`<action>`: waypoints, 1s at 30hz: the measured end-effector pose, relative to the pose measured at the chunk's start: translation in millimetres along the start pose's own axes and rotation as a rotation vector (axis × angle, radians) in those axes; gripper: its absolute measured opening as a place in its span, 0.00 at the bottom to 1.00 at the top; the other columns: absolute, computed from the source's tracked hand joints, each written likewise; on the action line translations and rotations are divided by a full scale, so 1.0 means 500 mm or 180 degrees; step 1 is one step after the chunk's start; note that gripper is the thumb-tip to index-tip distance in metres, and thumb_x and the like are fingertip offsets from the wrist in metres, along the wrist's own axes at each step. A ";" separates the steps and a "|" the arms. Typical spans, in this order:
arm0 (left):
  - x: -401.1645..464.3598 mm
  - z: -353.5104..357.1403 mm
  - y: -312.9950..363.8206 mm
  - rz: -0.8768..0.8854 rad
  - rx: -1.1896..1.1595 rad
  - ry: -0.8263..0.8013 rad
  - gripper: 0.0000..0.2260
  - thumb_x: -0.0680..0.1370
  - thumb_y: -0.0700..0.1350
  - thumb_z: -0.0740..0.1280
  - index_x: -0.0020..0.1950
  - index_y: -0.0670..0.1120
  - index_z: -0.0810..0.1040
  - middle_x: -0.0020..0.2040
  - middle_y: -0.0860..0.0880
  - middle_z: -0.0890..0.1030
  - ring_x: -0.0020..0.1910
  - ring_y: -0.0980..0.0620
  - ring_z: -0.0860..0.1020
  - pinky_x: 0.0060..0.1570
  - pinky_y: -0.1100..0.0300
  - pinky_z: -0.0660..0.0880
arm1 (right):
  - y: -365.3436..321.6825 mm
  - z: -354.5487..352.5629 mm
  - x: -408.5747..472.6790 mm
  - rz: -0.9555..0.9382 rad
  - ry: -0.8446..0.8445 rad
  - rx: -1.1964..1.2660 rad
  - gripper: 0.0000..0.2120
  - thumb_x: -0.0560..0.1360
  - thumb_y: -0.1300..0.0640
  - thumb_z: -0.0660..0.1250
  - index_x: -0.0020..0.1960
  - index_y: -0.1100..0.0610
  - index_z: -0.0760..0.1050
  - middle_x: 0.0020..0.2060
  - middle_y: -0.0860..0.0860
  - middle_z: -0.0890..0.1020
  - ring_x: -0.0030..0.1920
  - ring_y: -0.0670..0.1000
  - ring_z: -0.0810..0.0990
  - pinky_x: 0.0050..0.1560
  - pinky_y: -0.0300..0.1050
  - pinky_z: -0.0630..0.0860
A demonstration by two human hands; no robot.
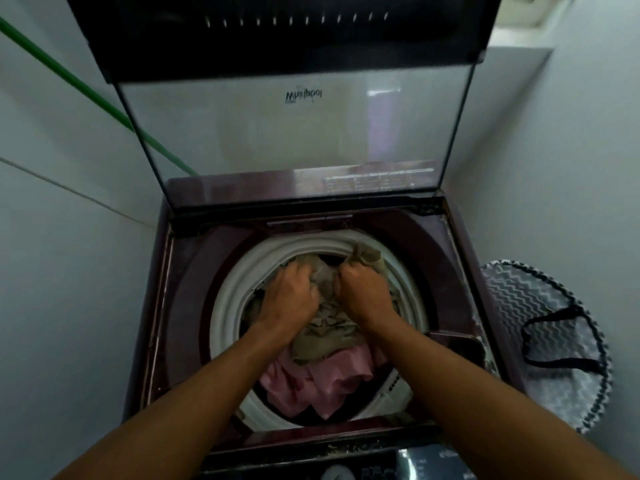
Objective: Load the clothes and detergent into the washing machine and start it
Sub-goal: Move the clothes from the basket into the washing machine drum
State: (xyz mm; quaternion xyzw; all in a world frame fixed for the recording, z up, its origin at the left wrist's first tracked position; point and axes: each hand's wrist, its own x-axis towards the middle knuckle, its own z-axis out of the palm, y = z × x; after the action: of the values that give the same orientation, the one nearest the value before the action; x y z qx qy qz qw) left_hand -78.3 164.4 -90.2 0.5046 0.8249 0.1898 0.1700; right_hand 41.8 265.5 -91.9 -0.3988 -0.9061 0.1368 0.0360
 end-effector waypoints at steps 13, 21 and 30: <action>0.090 -0.034 0.333 0.0929 -0.0566 -0.0046 0.13 0.78 0.46 0.67 0.62 0.47 0.78 0.55 0.49 0.79 0.56 0.50 0.75 0.58 0.58 0.72 | 0.200 -0.253 -0.056 0.0433 0.1136 -0.0050 0.12 0.74 0.53 0.68 0.35 0.59 0.76 0.34 0.56 0.80 0.34 0.61 0.80 0.28 0.46 0.71; 0.089 0.049 0.489 0.1612 -0.0211 -0.0262 0.11 0.78 0.45 0.66 0.60 0.49 0.80 0.54 0.51 0.80 0.54 0.50 0.73 0.58 0.54 0.72 | 0.373 -0.259 -0.143 0.1129 0.1222 0.0347 0.15 0.78 0.52 0.64 0.37 0.60 0.75 0.37 0.58 0.79 0.37 0.62 0.79 0.33 0.47 0.66; 0.123 0.212 0.614 0.1616 0.0502 -0.1164 0.14 0.76 0.48 0.67 0.61 0.52 0.79 0.59 0.48 0.76 0.58 0.44 0.73 0.61 0.48 0.72 | 0.599 -0.173 -0.249 0.2130 0.0924 0.0624 0.15 0.79 0.52 0.63 0.41 0.62 0.80 0.41 0.61 0.83 0.43 0.62 0.82 0.40 0.52 0.76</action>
State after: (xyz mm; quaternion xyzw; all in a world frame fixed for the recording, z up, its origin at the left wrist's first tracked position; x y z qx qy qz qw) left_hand 180.7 363.3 -39.4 0.7316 0.6407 0.0678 0.2230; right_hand 355.0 386.5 -86.3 -0.6827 -0.6937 0.1691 0.1554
